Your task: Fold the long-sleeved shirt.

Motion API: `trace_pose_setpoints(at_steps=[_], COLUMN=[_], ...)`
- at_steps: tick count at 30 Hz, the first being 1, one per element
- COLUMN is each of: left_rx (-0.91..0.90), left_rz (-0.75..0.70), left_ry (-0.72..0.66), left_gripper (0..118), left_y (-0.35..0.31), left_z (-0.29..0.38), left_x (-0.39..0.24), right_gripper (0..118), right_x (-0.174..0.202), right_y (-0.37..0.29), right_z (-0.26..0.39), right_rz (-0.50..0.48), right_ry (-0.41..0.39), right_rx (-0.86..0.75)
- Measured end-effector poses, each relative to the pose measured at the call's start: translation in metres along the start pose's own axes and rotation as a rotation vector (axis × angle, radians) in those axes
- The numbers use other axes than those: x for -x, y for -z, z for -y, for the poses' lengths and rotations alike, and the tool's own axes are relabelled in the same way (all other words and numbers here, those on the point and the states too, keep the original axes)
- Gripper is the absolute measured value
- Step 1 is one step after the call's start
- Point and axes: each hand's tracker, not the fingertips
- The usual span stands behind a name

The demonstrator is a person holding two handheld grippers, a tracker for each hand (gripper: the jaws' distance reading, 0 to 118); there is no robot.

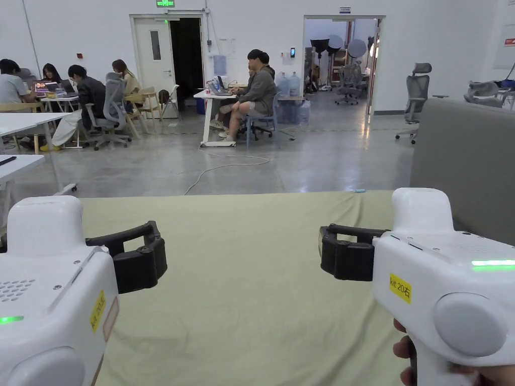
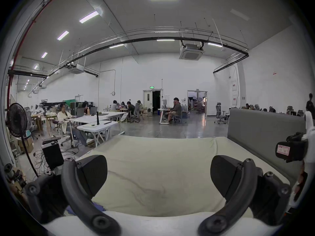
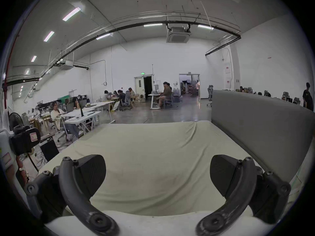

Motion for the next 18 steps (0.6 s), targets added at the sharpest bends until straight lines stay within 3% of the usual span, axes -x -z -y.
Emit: trace_pose_setpoints(at_steps=[18], left_rx=[-0.010], left_rz=[-0.004], left_ry=[0.001], left_gripper=[118], left_y=[-0.0050], left_z=[0.0001], left_x=[0.0052], right_gripper=[118], right_x=[0.0081], right_y=[-0.0060], right_z=[-0.0028], right_rz=[-0.010], right_ry=[-0.002], right_rx=[-0.016])
